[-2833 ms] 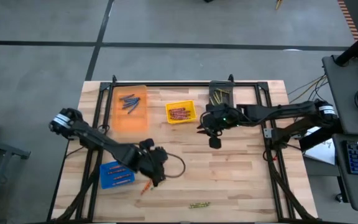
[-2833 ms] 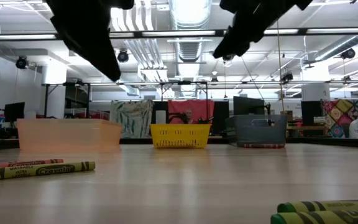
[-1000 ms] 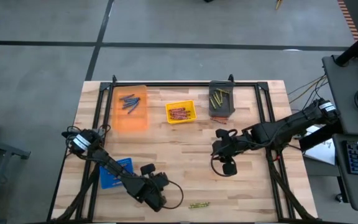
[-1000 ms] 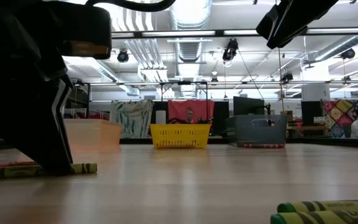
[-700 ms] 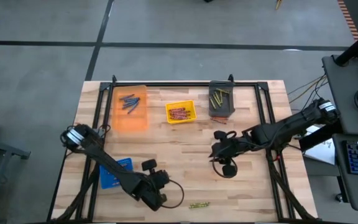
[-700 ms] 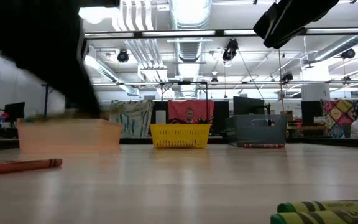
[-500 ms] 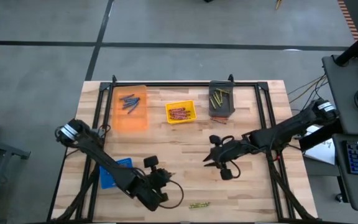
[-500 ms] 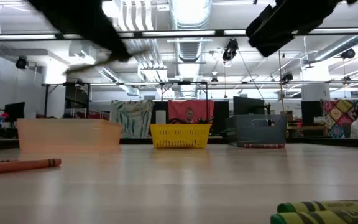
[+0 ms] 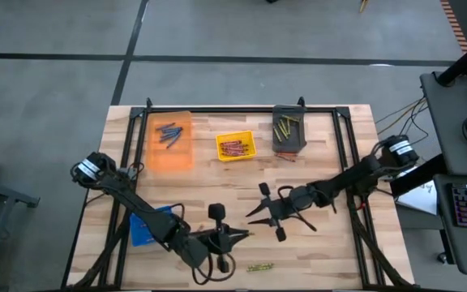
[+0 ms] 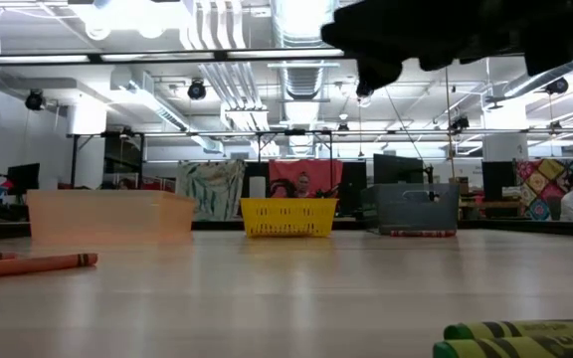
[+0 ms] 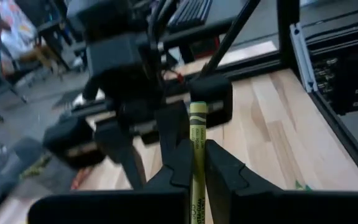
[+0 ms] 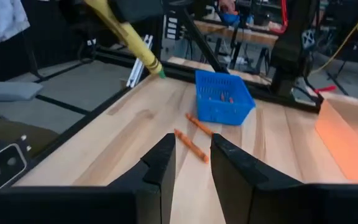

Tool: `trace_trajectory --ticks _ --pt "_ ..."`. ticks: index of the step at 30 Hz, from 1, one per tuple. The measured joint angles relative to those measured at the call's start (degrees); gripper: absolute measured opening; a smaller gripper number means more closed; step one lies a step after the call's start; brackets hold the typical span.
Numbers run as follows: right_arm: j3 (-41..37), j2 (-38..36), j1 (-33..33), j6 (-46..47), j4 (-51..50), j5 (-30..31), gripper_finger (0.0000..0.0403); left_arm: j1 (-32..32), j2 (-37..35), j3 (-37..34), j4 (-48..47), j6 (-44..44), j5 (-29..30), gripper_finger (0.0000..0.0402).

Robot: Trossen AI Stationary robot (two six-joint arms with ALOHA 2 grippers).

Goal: Sort crayons
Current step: Put the green crayon into the black bin

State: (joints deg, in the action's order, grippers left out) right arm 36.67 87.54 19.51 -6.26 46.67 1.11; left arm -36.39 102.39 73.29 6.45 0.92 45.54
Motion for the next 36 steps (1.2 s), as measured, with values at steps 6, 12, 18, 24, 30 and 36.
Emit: trace_trajectory --ticks 6,12,18,24,30,36 --pt "4.41 3.87 0.00 -1.58 0.77 -2.84 0.0094 0.54 -0.82 -5.72 14.75 6.52 0.00 0.0000" --pt "7.03 4.79 0.00 -2.29 0.70 -3.04 0.0107 0.59 -3.53 -13.91 26.91 7.15 0.02 0.0000" --pt "8.94 3.86 -0.02 -2.58 0.87 -2.41 0.0120 0.79 -4.94 -20.49 38.45 7.70 0.06 0.0000" --pt "11.88 4.30 -0.04 -3.78 -0.84 0.22 0.0128 1.37 -4.98 -23.74 46.92 10.36 0.01 0.0000" --pt "13.00 4.95 -0.42 -5.30 -2.00 0.82 0.0127 1.52 -4.98 -23.77 48.47 12.12 0.00 0.0000" --pt "14.20 5.36 -0.42 -7.08 -2.26 0.83 0.0096 1.94 -4.98 -23.84 48.47 12.07 0.00 0.0000"
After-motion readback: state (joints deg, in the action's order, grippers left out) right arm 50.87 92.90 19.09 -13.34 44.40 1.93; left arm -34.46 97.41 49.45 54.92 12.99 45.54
